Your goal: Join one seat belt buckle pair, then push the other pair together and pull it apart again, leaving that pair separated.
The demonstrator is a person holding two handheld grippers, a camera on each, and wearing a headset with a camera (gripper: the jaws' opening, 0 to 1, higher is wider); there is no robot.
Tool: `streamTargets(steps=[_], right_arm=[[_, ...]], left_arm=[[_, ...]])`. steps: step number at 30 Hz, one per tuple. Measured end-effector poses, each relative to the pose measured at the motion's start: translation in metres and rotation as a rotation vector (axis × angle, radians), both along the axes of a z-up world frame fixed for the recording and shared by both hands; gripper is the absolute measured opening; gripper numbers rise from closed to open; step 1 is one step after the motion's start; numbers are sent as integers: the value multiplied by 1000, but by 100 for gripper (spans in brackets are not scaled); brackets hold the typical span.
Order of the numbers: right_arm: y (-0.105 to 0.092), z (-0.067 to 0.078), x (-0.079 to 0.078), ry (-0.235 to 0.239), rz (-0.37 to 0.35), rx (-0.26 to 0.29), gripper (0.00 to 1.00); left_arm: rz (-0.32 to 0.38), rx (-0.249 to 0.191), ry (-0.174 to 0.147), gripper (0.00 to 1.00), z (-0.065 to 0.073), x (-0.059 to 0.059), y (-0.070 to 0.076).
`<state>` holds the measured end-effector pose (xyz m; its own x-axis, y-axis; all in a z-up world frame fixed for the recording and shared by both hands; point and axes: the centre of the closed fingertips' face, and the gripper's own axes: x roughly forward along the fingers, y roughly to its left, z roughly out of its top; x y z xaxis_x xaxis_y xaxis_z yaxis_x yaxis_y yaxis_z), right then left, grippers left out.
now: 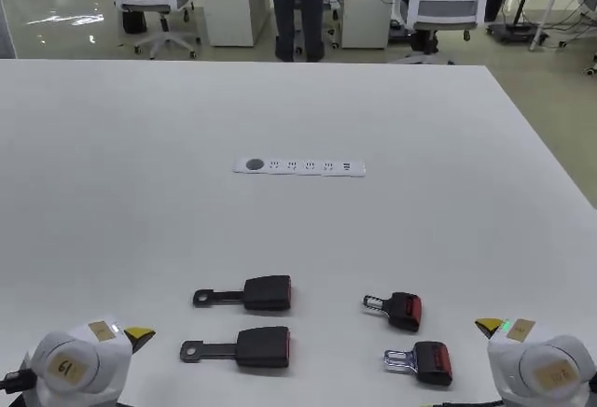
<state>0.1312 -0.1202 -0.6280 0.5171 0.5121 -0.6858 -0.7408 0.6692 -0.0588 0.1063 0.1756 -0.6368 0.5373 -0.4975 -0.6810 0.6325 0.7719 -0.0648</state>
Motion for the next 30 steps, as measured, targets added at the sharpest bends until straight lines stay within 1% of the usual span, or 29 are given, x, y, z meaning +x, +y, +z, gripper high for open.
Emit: streamTargets(steps=[3, 7, 10, 11, 13, 14, 15, 18, 24, 26, 27, 28, 30], right_arm=[[-2, -1, 0, 8, -8, 0, 99], [-2, -1, 1, 6, -14, 2, 99], [-2, -3, -1, 9, -16, -7, 99], [-3, -5, -1, 6, -17, -15, 99], [-2, -6, -3, 2, 5, -38, 99], [-3, -8, -4, -4, 18, -61, 99], [-3, -8, -5, -8, 19, -64, 99], [-3, -8, -3, -8, 8, -46, 99], [-2, -7, 0, -9, -4, -23, 99], [-2, -6, 0, -10, -5, -24, 99], [-2, -5, 0, -9, -3, -27, 99], [-6, -7, -1, -5, 5, -53, 98], [-7, -7, -1, -1, 2, -64, 98]], left_arm=[[9, -2, 2, 98, 1, 2, 1], [9, -2, -6, 98, 3, 4, 1], [8, -1, -13, 98, 3, 6, 3], [9, -1, -14, 98, 3, 6, 3], [10, 1, -19, 98, 4, 8, 5], [8, 5, -21, 98, 5, 7, 4], [4, 11, -22, 98, 5, 7, 4], [-25, 34, -22, 99, 2, 4, 4], [-8, 19, -25, 99, 4, 6, 5], [-9, 21, -22, 99, 3, 5, 5], [-14, 29, -23, 99, 2, 4, 5], [-14, 43, -26, 100, 1, 5, 6], [-11, 40, -34, 100, 2, 5, 7]])
